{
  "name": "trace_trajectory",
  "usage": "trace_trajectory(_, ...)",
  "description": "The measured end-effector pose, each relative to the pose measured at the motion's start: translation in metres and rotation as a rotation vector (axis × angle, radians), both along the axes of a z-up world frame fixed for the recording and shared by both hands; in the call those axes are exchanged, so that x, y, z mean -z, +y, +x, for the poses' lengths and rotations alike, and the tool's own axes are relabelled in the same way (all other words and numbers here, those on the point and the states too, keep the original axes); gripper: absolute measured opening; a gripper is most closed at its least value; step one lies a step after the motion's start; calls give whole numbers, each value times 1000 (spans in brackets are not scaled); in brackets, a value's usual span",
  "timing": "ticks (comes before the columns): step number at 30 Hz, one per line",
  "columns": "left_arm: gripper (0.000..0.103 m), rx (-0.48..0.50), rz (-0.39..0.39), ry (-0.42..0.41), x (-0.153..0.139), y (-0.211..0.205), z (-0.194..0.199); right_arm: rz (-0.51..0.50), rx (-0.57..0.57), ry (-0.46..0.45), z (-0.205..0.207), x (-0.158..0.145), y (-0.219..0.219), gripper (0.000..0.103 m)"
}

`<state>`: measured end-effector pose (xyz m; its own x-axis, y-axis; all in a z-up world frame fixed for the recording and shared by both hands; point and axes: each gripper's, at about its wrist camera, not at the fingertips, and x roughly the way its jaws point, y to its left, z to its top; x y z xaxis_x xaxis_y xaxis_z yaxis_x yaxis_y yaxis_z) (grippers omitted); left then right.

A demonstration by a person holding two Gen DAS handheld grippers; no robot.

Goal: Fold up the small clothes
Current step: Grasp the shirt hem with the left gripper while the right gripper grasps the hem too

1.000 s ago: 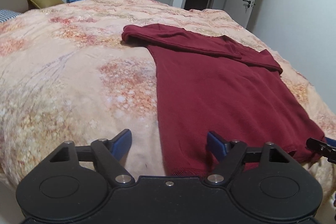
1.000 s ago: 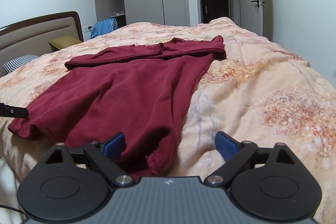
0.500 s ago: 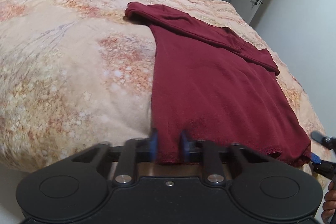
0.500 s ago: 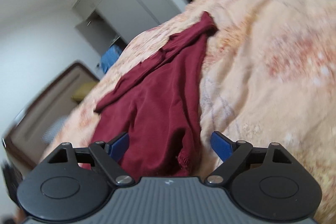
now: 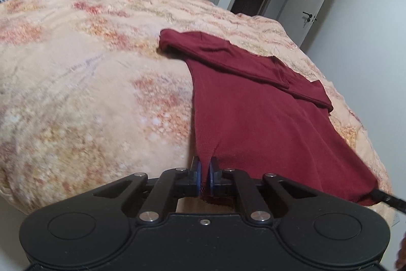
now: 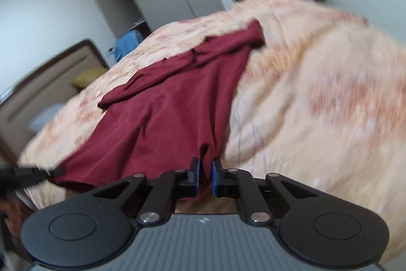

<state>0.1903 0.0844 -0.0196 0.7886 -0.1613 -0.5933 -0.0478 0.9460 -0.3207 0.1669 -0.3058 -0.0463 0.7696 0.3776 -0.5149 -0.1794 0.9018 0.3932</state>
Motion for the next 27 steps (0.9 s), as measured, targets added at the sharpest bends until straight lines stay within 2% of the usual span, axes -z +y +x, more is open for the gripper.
trace_trajectory(3, 5, -10, 8, 12, 7, 3, -2, -59, -33, -56, -13, -19, -3, 7)
trace_trajectory(5, 5, -22, 2, 22, 14, 6, -1, -80, -62, -59, -16, -22, -4, 7)
trace_trajectory(7, 5, -29, 0, 31, 20, 7, 0, -67, -69, -42, -17, -17, -6, 15)
trace_trajectory(9, 5, -34, -12, 37, 24, 9, 0, -26, -53, -19, -18, -11, -10, 18)
trace_trajectory(10, 5, -35, -13, 39, 25, 10, 1, -2, -45, -9, -18, -9, -12, 27)
trace_trajectory(11, 6, -35, -15, 39, 26, 11, 1, 22, -37, -2, -18, -8, -13, 50)
trace_trajectory(13, 6, -37, -18, 38, 26, 13, 2, 65, -25, 4, -16, -5, -16, 70)
trace_trajectory(19, 6, -34, -14, 35, 26, 16, 4, 196, 67, 32, 6, 2, -27, 72)
trace_trajectory(21, 6, -36, -19, 36, 27, 18, 5, 223, 147, 59, 19, 5, -34, 67)
trace_trajectory(23, 6, -40, -24, 37, 28, 21, 7, 211, 214, 74, 30, 8, -38, 54)
trace_trajectory(25, 6, -41, -21, 36, 29, 22, 8, 163, 229, 82, 40, 10, -35, 51)
trace_trajectory(27, 6, -42, -19, 37, 30, 24, 10, 108, 195, 70, 45, 10, -25, 51)
